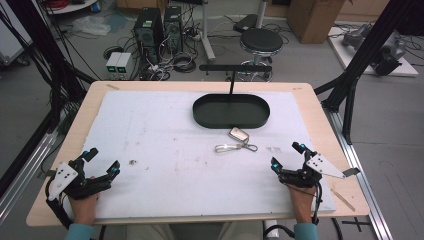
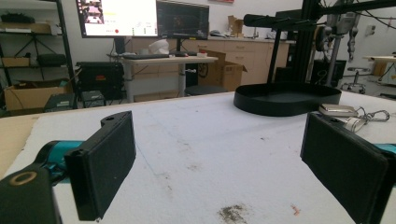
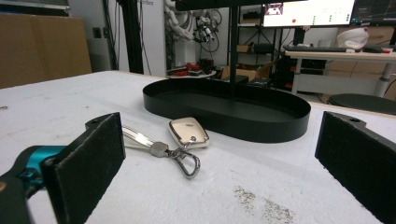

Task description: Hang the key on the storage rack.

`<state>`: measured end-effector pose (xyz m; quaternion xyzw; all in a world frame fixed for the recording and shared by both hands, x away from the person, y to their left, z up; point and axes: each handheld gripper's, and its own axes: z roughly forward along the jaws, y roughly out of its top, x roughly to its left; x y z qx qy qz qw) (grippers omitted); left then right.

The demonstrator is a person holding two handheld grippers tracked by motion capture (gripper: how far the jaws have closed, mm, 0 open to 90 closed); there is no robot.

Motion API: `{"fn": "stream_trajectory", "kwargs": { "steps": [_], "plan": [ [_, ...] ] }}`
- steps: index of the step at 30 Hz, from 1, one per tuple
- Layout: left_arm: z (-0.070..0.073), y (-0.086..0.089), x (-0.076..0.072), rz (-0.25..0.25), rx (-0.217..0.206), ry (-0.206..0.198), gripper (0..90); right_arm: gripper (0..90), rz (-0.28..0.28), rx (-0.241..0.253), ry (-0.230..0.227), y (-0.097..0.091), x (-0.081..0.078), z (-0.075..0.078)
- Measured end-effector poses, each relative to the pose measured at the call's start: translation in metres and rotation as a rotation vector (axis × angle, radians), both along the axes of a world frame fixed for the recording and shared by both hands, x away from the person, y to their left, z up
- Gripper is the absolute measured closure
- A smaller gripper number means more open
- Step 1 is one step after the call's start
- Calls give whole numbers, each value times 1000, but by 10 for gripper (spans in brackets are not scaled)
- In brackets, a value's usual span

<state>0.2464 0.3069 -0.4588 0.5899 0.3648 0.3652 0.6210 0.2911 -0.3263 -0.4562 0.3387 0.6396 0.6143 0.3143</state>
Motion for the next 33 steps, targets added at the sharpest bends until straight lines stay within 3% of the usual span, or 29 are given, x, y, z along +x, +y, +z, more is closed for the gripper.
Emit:
{"fn": "stream_trajectory", "kwargs": {
  "steps": [13,20,25,27,33],
  "plan": [
    [0,-1,0,0,1,-9,108,8,13,-4,-13,0,-1,0],
    [0,-1,0,-1,1,-7,108,8,31,3,25,-1,3,1],
    [0,-1,0,0,-1,-8,108,8,83,-30,60,3,9,5],
    [0,-1,0,-2,1,-9,108,8,106,-51,53,6,11,10],
    [0,-1,0,-1,0,-8,108,8,191,-92,74,10,23,37]
  ]
}}
